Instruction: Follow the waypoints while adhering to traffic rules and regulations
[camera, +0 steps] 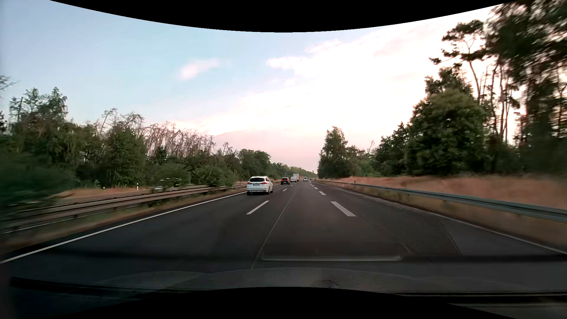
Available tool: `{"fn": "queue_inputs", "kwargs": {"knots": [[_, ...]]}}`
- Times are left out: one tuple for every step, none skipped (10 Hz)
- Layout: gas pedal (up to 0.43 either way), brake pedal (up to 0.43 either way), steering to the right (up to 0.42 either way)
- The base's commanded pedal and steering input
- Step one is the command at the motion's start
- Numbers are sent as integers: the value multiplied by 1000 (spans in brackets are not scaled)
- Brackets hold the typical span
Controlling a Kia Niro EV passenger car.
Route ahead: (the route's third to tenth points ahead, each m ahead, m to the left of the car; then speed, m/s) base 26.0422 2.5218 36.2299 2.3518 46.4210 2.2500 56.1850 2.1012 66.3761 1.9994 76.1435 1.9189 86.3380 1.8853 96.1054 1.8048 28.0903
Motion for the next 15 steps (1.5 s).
{"fn": "queue_inputs", "kwargs": {"knots": [[138,0,-2],[138,0,-2],[138,0,-2],[138,0,-2],[138,0,-2],[138,0,-2],[138,0,-2],[138,0,-2],[138,0,-2],[138,0,-2],[138,0,-2],[138,0,-2],[138,0,-2],[138,0,-2],[138,0,-2]]}}
